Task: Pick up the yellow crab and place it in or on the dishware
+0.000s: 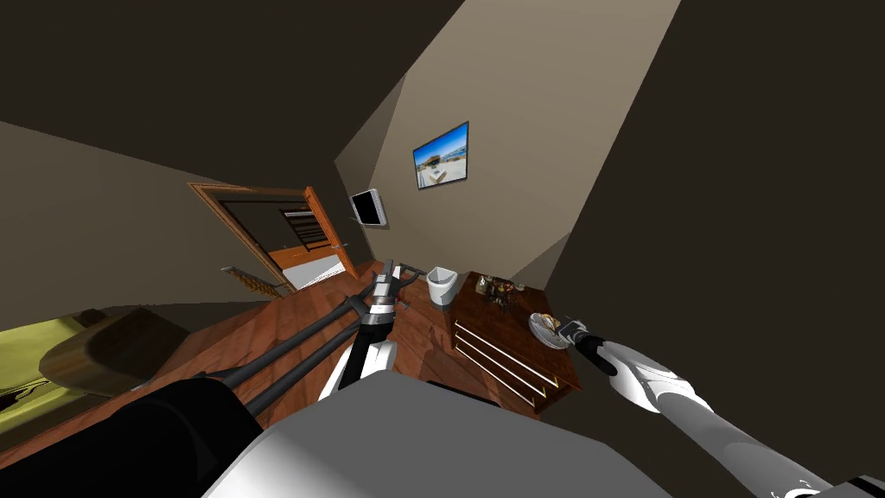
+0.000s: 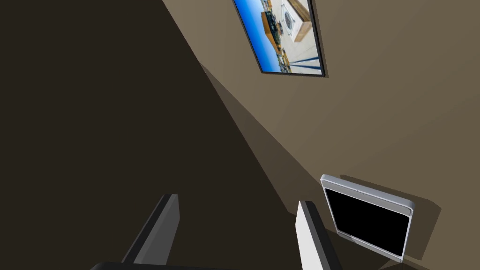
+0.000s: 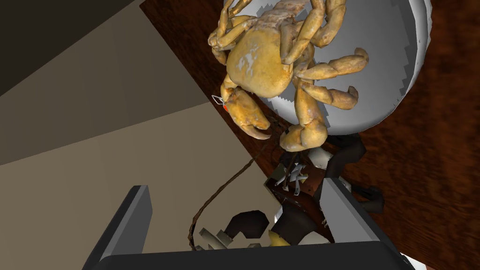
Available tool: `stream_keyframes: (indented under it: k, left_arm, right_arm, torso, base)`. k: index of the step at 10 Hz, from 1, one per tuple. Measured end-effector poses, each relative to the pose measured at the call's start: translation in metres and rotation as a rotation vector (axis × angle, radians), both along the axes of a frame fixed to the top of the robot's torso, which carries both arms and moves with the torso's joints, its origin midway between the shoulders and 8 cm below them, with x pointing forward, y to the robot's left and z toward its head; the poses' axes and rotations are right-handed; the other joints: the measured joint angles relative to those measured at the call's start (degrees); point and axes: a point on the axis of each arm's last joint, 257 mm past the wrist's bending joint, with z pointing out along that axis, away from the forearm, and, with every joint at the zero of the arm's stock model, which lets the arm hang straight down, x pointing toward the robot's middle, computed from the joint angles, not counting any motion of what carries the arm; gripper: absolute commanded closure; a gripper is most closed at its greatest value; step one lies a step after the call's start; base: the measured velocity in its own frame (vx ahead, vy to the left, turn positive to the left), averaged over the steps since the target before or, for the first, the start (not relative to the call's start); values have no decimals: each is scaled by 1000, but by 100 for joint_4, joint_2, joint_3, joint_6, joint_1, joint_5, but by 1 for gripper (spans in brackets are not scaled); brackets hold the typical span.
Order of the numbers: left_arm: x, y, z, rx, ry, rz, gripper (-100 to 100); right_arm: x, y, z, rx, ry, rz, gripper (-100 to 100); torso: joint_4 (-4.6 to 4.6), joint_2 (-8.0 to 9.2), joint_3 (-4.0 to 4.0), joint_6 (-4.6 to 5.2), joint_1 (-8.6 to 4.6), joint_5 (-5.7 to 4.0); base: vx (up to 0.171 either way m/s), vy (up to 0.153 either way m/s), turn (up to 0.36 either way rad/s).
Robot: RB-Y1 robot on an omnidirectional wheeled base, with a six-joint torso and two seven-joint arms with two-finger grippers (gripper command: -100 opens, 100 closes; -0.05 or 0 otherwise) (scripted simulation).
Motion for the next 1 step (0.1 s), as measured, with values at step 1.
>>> stream_keyframes:
  k: [1]
  left_arm:
    - [0, 0, 0, 0, 0, 0, 0]
  right_arm:
    - [0, 0, 0, 0, 0, 0, 0]
  torso:
    - [0, 0, 0, 0, 0, 0]
  base:
    - [0, 0, 0]
